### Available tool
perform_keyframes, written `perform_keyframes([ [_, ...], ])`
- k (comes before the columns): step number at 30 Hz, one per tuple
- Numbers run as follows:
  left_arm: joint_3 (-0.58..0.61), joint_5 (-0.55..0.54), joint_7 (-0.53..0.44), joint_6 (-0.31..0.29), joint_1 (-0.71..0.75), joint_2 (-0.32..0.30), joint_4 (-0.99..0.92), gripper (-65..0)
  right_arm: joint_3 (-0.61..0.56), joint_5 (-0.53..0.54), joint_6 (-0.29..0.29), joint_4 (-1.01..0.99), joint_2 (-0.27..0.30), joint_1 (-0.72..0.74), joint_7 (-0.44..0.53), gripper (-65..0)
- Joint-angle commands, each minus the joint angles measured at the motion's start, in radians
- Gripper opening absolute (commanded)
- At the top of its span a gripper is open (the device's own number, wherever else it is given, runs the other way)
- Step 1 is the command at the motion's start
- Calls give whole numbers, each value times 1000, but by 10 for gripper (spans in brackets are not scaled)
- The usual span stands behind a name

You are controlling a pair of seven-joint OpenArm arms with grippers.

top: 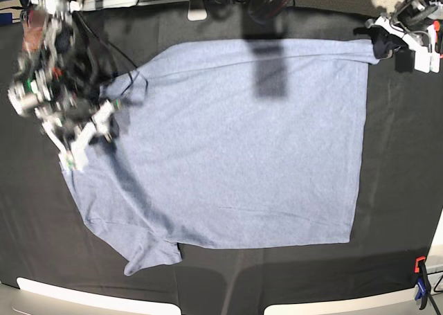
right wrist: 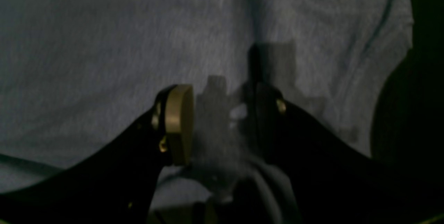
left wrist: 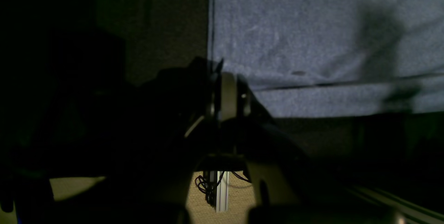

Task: Layout the t-shirt on the table in an organized manner, then fold the t-shirt properly
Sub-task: 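Release the shirt with the right gripper and regrasp near the collar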

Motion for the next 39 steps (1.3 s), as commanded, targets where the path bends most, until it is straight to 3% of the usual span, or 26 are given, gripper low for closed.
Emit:
perform_keyframes([
  [1,-6,-13,-21,-2,3,-8,14,-650,-9,6,-2,-6,13,33,-3,-368],
  [6,-6,-13,-21,-2,3,-8,14,-650,-31,63,-3,34,15,37,-116,-368],
  [14,-6,-13,-24,-2,3,-8,14,-650,-5,55,-3,406,15,-278,-116,-369],
  [17,-6,-13,-24,-2,3,-8,14,-650,6,53,1,447,15,-385,-115,-369],
  [19,-6,-13,-24,-2,3,-7,14,-650,7,12,5,434,13,-442,-93,-369],
  [23,-6,-13,-24,-2,3,-8,14,-650,7,-80,4,367,13,-518,47,-369],
  [30,-6,-13,-24,-2,3,-8,14,-650,7,-118,4,133,13,-452,109,-368],
  [39,-6,-13,-24,-2,3,-8,14,-650,6,-182,3,-40,13,-267,68,-369],
])
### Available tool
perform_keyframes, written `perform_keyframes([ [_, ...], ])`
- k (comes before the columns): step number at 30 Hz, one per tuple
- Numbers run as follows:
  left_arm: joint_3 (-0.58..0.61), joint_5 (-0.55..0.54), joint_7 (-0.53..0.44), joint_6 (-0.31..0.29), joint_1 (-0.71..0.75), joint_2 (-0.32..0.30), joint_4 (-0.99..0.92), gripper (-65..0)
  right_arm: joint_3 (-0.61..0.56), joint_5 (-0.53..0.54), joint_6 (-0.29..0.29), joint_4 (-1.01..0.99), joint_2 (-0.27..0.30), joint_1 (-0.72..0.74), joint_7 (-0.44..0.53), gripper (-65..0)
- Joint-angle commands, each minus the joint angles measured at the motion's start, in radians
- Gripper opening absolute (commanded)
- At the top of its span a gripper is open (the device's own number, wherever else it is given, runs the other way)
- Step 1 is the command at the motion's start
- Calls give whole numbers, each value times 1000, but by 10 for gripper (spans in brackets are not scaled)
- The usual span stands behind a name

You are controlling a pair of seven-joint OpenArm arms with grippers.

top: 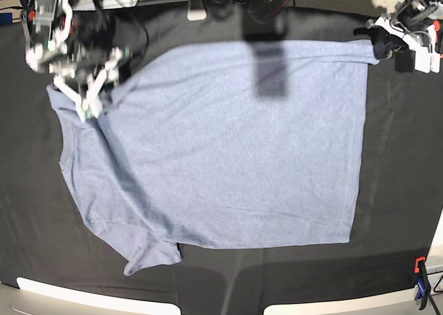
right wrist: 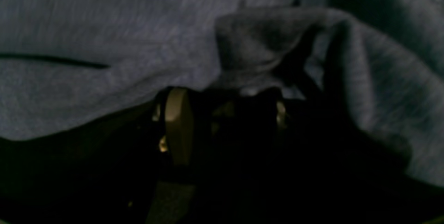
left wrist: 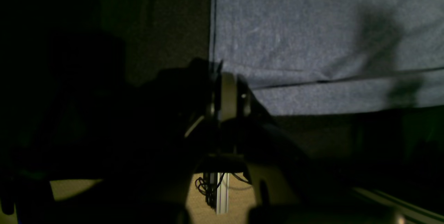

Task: Layout the t-shirt on the table in an organized manner, then fold the t-shirt properly
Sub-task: 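Release the shirt with the right gripper and regrasp near the collar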

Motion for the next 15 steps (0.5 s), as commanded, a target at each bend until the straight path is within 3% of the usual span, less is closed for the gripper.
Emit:
perform_keyframes([
  [1,-6,-13,-16,-2,3,-8,14,-650,3,-27,-8,-2,12,3,-32,-369],
  [5,-6,-13,-17,-2,3,-8,14,-650,3,-26,-7,-2,12,6,-23,-378],
  [7,-6,-13,-17,-2,3,-8,14,-650,3,-26,-7,-2,12,6,-23,-472],
  [9,-6,-13,-16,-2,3,-9,14,-650,3,-19,-7,-2,12,6,-23,-633],
  [15,-6,-13,-16,-2,3,-9,14,-650,5,-19,-6,132,14,5,-28,-650],
])
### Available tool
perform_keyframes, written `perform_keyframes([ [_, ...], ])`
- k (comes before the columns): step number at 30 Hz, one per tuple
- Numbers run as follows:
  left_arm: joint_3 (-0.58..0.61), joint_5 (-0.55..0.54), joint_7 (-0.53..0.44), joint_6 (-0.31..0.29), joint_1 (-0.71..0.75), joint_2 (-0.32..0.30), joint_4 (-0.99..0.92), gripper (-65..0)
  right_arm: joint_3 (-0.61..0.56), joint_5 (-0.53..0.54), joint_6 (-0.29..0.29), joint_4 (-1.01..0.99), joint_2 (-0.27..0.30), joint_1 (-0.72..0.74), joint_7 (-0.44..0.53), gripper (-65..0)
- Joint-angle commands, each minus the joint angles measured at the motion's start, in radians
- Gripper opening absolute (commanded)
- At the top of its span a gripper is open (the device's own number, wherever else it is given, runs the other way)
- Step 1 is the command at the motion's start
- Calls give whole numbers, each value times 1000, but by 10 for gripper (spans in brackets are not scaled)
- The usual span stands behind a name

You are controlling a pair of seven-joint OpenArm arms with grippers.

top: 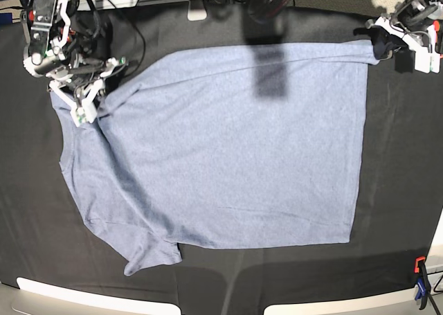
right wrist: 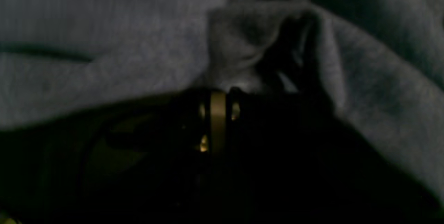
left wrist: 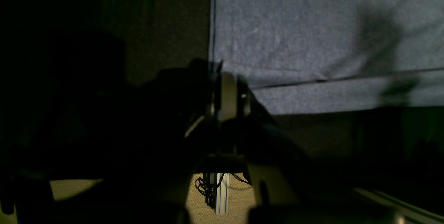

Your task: Layout the t-shirt on the table in an organized manner, then fold the t-shirt properly

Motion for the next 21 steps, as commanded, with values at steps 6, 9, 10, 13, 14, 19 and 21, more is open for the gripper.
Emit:
perform_keyframes([
  [6,-6,-13,-16,-3,3,-9,14,-650,5,54,-6,182,25,39,119,-650],
  [9,-6,-13,-17,-3,3,-9,14,-650,5,70,-8,175,26,89,105,-650],
  [10,-6,-13,-17,-3,3,-9,14,-650,5,77,-8,176,26,100,88,-650],
  [13,-6,-13,-17,-3,3,-9,14,-650,7,148,-3,183,32,97,-28,-650],
  [14,-6,-13,-17,-3,3,-9,14,-650,11,172,5,192,32,89,-77,-650],
  [19,-6,-13,-17,-3,3,-9,14,-650,87,190,35,219,31,-59,-163,-650],
  [21,-6,-13,-17,-3,3,-9,14,-650,138,190,37,219,31,-121,-160,-650],
])
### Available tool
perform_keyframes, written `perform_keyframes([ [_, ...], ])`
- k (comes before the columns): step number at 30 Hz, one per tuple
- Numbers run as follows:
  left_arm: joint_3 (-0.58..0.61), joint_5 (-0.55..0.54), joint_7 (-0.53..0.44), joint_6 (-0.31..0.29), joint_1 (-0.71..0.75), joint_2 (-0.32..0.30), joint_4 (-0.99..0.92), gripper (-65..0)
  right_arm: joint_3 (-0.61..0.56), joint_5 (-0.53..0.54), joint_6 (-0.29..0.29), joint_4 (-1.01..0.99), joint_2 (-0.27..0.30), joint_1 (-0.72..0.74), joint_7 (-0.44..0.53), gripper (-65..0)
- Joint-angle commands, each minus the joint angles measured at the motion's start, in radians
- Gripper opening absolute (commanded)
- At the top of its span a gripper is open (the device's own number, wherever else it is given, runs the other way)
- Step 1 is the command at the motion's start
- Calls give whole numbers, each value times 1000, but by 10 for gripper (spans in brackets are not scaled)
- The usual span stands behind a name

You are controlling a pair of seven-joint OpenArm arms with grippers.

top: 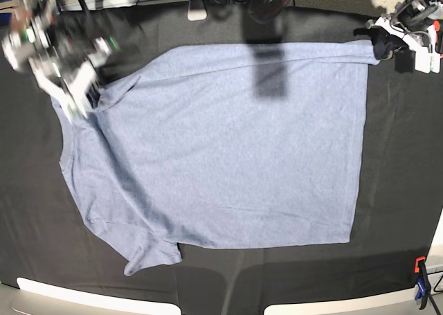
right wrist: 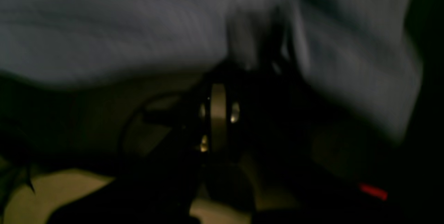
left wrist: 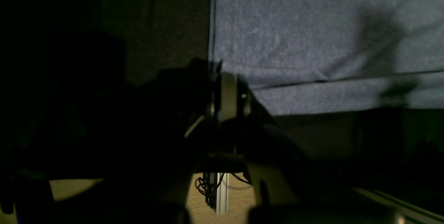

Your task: Layout the t-shirt on the table in an organized manner, then fold the t-shirt properly

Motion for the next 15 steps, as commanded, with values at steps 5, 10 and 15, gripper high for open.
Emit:
perform_keyframes([
  [5,-6,-16,-16,-2,-6,-9,14,-650,71,-54,42,-32,15,-21,146,-650],
  [10,-6,-32,-16,-2,-8,-9,14,-650,-26,-108,41,-150,27,35,204,-650],
  [15,-6,-32,-16,-2,-8,-9,14,-650,-158,-159,23,-223,27,149,205,-650],
])
